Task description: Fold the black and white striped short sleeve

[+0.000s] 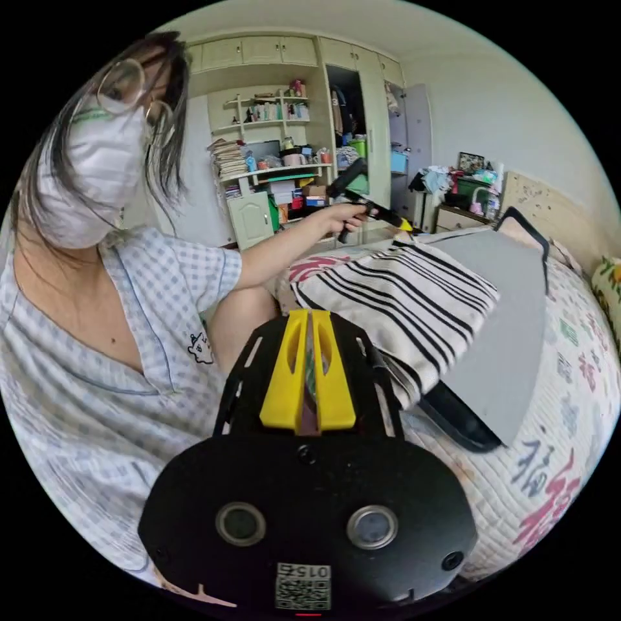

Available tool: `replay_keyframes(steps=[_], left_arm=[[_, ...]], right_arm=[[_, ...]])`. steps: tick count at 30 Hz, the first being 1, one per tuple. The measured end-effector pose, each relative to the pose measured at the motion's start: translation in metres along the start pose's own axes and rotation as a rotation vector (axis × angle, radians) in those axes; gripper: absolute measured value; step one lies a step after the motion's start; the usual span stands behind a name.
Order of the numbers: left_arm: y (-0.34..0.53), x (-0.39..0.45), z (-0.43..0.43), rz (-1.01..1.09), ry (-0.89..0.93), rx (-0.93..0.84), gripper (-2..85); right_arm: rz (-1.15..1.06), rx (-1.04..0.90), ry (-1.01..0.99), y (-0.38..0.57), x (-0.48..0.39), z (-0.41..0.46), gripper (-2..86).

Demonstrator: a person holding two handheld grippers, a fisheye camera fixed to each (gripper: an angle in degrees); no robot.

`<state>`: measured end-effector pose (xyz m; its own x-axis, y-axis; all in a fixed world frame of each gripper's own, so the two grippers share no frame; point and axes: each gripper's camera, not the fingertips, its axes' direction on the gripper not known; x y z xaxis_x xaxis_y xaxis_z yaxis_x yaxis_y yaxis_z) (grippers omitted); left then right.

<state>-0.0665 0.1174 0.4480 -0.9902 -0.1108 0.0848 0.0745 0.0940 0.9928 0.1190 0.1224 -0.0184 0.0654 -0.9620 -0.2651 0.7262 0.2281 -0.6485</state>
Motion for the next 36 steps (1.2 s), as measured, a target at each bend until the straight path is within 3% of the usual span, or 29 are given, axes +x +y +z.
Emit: replay_keyframes(steps=[3, 9, 14, 21, 36], left_arm=[[0.008, 0.053, -0.043, 0.129, 0.093, 0.045, 1.0], [0.089, 0.154, -0.075, 0.261, 0.203, 0.043, 5.0], [0.163, 0.212, -0.052, 0.314, 0.008, -0.053, 8.3], [0.161, 0.241, -0.019, 0.382, -0.094, -0.197, 9.1], [0.164, 0.240, -0.023, 0.393, -0.067, -0.172, 9.1]], right_arm=[[0.040, 0.020, 0.167, 0.033, 0.022, -0.045, -0.5], [0.071, -0.068, 0.171, 0.066, 0.073, -0.024, -0.2], [0.076, -0.081, 0.081, 0.063, 0.084, -0.017, 2.0], [0.081, -0.078, 0.113, 0.066, 0.083, -0.013, 4.5], [0.112, -0.087, -0.073, 0.073, 0.110, -0.009, 4.4]])
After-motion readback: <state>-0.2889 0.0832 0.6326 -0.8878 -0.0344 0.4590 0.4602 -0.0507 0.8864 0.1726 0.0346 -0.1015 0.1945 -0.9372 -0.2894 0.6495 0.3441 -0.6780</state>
